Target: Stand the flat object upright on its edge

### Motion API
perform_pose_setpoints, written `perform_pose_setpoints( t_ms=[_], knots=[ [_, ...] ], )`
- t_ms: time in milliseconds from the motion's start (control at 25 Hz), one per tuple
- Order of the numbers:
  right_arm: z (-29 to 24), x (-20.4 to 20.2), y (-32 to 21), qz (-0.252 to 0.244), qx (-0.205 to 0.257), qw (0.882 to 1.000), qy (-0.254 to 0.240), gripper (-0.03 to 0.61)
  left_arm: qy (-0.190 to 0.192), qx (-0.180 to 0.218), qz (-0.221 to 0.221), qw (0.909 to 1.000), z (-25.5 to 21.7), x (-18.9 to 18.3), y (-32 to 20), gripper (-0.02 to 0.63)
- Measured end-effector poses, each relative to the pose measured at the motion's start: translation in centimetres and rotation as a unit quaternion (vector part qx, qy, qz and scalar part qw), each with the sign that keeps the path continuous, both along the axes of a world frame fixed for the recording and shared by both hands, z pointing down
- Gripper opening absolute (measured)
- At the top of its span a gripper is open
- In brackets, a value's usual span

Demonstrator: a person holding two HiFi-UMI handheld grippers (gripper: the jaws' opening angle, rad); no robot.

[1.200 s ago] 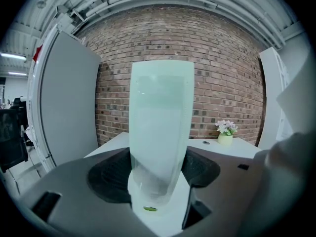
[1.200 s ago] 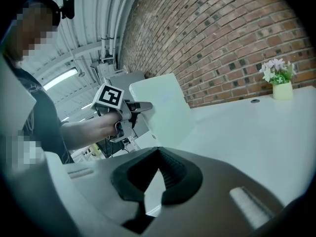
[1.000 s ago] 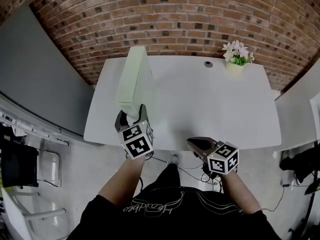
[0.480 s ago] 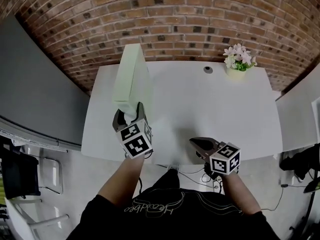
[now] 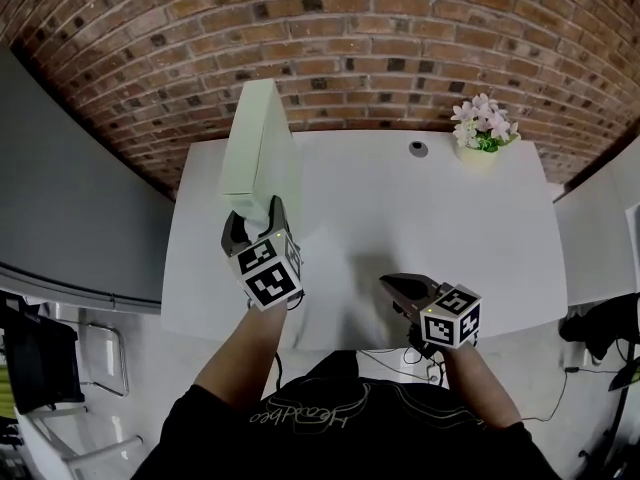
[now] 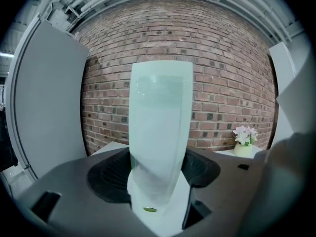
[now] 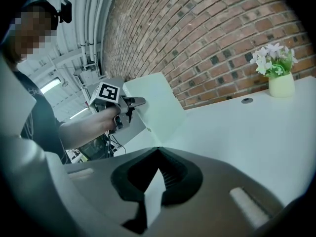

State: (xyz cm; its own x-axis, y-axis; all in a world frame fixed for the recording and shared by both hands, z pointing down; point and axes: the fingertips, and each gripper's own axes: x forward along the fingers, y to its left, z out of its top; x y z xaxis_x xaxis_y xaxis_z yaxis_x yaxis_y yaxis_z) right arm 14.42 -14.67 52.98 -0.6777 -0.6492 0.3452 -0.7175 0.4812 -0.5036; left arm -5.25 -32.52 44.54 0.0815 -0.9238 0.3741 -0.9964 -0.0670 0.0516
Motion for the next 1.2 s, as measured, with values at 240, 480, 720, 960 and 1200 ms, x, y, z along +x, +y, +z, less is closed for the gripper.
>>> perform_pose_setpoints(
  t_ms=[240, 480, 720, 960, 1200],
  knots=[
    [0.2, 0.8, -1.9, 0.009, -0.007, 1.0, 0.004, 0.005, 0.0, 0.002, 0.003, 1.0, -0.1, 0.6, -2.9, 0.301],
    [0.1, 1.1, -3.4, 0.012, -0.01, 1.0, 0.009, 0.005, 0.0, 0.003, 0.006, 1.0, -0.1, 0.9, -5.1, 0.301],
    [-0.3, 1.6, -4.6, 0.021, -0.006, 1.0, 0.013, 0.005, -0.001, 0.008, 0.008, 0.9999, -0.2, 1.1, -6.6, 0.301],
    [-0.1, 1.7, -4.8, 0.025, -0.007, 1.0, 0.013, 0.005, 0.01, 0.003, 0.012, 0.9999, -0.2, 1.2, -6.9, 0.302],
    [0.2, 1.9, -4.7, 0.033, -0.011, 0.999, 0.007, 0.005, 0.014, -0.008, 0.026, 0.9995, -0.3, 1.5, -6.7, 0.308]
  ],
)
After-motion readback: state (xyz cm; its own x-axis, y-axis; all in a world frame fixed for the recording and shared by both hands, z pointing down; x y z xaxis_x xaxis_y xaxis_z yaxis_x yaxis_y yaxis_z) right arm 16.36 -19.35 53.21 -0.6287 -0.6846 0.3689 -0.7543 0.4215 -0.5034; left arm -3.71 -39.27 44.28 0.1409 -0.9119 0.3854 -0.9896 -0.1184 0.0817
